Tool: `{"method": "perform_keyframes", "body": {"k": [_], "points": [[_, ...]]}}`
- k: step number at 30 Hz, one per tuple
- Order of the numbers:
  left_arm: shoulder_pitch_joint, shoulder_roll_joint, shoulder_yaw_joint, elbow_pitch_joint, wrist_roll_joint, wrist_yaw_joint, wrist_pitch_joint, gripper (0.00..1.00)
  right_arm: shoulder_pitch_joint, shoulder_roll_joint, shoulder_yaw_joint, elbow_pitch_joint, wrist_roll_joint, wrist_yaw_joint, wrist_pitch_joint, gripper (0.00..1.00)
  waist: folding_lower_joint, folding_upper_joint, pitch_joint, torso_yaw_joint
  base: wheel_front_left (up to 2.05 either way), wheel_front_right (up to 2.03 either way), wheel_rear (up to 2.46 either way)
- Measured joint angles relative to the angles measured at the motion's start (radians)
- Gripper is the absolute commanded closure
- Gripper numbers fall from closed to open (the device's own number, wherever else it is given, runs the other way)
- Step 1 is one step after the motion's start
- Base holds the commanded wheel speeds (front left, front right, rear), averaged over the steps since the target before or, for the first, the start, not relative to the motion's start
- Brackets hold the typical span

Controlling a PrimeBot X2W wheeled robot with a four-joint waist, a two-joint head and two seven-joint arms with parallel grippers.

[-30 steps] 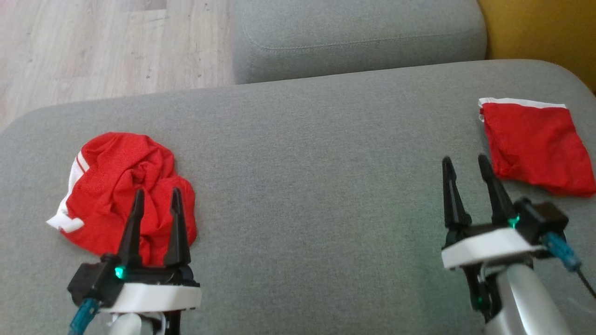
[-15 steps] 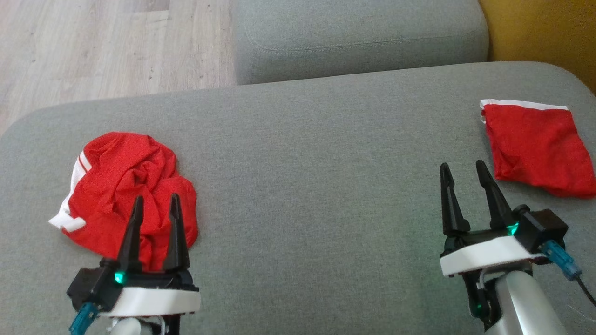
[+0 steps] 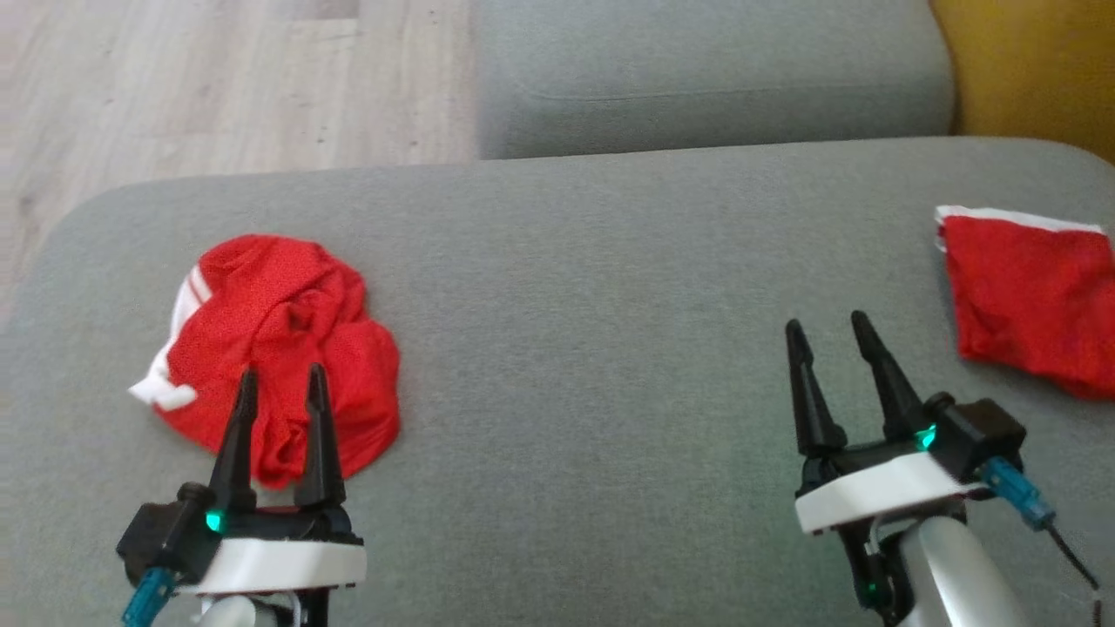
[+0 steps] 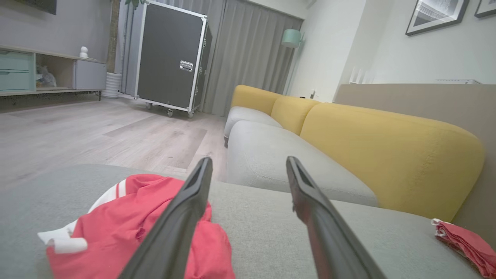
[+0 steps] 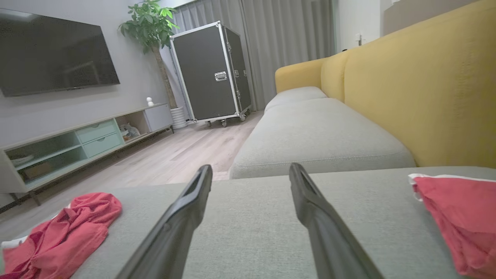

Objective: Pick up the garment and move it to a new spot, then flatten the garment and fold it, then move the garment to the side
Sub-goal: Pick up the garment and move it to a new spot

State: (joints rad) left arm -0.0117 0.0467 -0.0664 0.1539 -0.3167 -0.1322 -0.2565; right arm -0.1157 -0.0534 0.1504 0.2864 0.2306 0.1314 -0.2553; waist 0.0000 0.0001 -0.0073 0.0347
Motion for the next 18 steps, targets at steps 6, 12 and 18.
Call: {"method": "perform_keyframes", "body": {"k": [6, 12, 18], "points": [[0.004, 0.000, 0.006, 0.003, 0.016, 0.000, 0.000, 0.00, 0.026, 0.000, 0.042, 0.002, 0.019, 0.000, 0.000, 0.00, 0.0000, 0.0000, -0.017, 0.073, 0.00, 0.00, 0.00], [0.046, 0.002, 0.021, 0.007, 0.028, 0.000, 0.000, 0.00, 0.036, 0.001, 0.078, 0.008, 0.047, 0.000, 0.000, 0.00, 0.0000, 0.0000, -0.038, 0.158, 0.00, 0.00, 0.00], [0.060, 0.010, 0.038, 0.008, 0.028, 0.000, 0.000, 0.00, 0.051, 0.002, 0.115, 0.017, 0.070, 0.000, 0.000, 0.00, 0.0000, 0.0000, -0.059, 0.233, 0.00, 0.00, 0.00]]}}
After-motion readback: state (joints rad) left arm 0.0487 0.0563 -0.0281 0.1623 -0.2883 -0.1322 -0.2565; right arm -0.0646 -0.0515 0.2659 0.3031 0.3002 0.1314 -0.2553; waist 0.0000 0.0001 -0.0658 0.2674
